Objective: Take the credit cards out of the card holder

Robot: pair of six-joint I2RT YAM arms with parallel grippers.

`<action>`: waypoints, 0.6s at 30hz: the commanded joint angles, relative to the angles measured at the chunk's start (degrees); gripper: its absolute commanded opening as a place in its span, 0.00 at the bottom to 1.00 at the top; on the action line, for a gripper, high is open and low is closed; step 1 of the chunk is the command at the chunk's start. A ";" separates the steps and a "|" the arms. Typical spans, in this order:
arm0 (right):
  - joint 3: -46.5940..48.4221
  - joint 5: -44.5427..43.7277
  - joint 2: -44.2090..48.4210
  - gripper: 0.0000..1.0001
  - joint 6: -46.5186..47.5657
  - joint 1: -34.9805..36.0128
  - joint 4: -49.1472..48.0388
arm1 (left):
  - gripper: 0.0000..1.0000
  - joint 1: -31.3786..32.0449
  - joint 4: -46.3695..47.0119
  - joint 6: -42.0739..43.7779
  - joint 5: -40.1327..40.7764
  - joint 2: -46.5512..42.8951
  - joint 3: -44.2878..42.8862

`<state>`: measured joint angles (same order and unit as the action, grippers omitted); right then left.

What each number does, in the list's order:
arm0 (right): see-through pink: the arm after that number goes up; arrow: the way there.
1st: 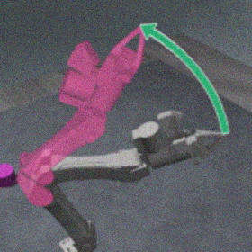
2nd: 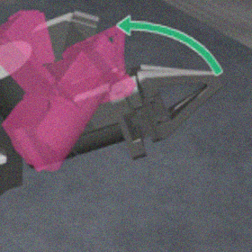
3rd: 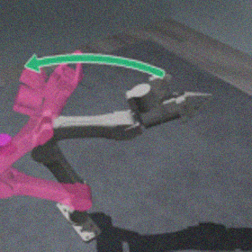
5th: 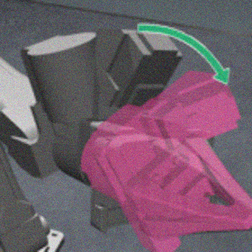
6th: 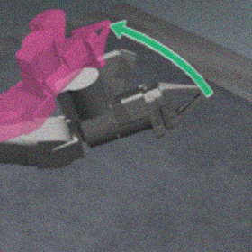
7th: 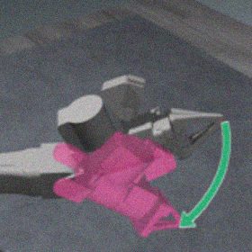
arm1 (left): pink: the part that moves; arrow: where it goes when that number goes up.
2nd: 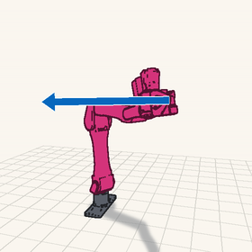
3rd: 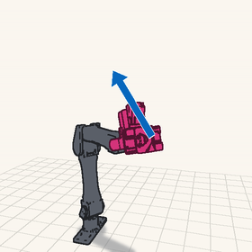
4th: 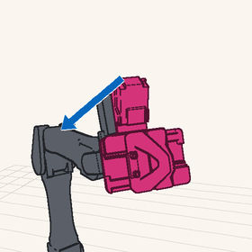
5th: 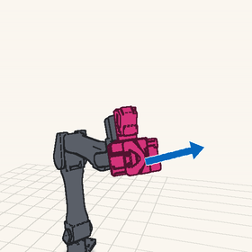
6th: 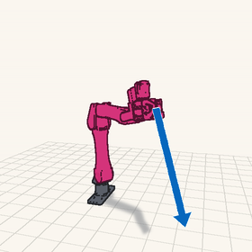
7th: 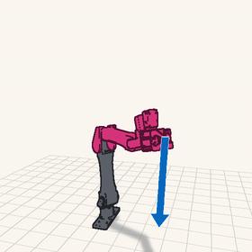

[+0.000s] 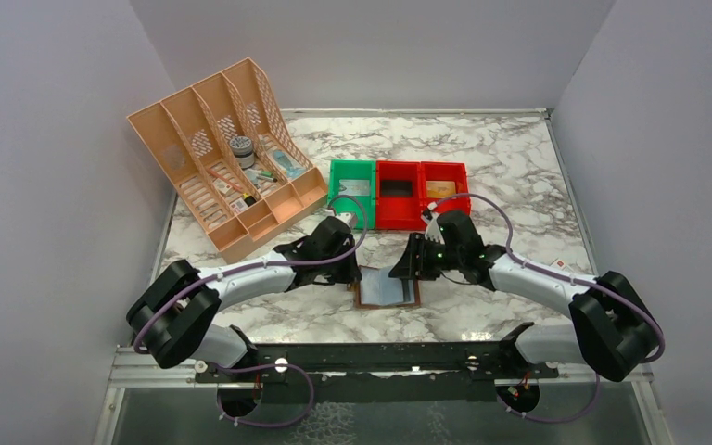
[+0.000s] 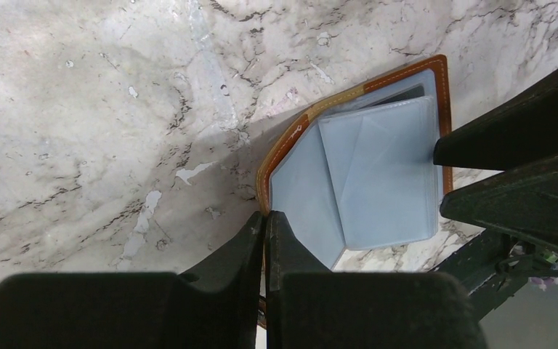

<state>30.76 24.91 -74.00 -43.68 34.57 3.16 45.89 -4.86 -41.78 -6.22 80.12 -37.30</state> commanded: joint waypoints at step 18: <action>2.48 -8.74 2.50 0.48 4.61 0.24 9.60 | 0.01 0.96 1.52 -1.79 -0.02 -0.23 0.17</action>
<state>32.69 16.16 -71.92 -40.14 34.57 12.56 46.50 -4.45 -43.03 -6.24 79.79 -37.30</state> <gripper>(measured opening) 0.478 0.024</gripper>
